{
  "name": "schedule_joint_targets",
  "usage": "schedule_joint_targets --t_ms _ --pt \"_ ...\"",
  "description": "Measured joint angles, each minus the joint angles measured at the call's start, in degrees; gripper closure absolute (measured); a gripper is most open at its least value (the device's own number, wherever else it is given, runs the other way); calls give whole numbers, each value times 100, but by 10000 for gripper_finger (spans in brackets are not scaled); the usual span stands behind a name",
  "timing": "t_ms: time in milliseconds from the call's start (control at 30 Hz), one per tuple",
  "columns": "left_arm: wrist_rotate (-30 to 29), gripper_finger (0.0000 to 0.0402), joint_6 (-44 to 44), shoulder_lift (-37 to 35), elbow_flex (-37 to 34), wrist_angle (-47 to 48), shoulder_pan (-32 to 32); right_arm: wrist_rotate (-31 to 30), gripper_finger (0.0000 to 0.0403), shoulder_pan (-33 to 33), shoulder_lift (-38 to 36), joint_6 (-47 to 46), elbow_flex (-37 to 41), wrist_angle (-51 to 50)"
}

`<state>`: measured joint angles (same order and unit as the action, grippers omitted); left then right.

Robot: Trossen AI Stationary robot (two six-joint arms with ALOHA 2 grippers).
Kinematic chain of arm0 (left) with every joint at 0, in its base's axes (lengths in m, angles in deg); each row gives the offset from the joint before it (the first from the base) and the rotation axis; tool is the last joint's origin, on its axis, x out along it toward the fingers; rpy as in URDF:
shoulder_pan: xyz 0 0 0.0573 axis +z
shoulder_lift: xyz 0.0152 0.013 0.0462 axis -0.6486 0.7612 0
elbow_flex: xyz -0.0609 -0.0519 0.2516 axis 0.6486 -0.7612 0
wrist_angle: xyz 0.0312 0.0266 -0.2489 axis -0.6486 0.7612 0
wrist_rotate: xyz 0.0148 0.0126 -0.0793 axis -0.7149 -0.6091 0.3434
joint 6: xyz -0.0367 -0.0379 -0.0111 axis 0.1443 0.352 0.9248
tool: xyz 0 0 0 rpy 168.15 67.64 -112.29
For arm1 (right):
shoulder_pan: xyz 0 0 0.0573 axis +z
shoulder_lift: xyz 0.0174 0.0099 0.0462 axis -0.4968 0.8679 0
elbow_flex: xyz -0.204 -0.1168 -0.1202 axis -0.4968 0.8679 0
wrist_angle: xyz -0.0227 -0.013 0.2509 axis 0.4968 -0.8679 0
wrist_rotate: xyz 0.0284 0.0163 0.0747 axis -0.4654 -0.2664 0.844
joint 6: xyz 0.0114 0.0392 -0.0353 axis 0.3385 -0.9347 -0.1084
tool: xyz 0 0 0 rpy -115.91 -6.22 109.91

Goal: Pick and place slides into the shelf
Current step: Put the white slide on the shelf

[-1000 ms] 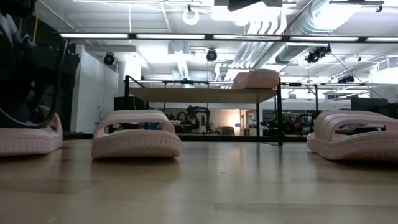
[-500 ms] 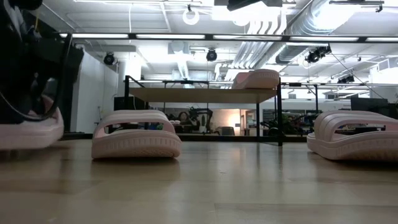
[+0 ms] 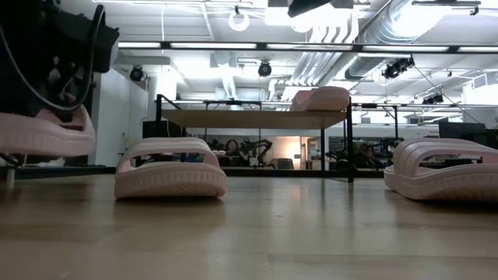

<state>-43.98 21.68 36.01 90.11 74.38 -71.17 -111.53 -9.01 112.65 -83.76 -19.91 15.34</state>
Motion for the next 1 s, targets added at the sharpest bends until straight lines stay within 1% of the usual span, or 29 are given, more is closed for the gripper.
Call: schedule_joint_targets --t_ms 200,433,633,767,1000 --pt "-215 398 -209 -169 156 -6 4 -467 256 217 0 270 0 -5" --pt "-593 399 -225 -844 410 -4 4 -1077 256 470 0 553 0 -3" --pt "-1081 400 -358 -1419 712 6 16 -1366 256 567 0 702 0 -2" --pt "-1172 400 -651 -1613 990 -3 230 -1451 256 648 0 854 -1 10" --pt "-1073 399 -1498 -1642 1514 -3 934 -1656 256 847 0 1132 -2 80"
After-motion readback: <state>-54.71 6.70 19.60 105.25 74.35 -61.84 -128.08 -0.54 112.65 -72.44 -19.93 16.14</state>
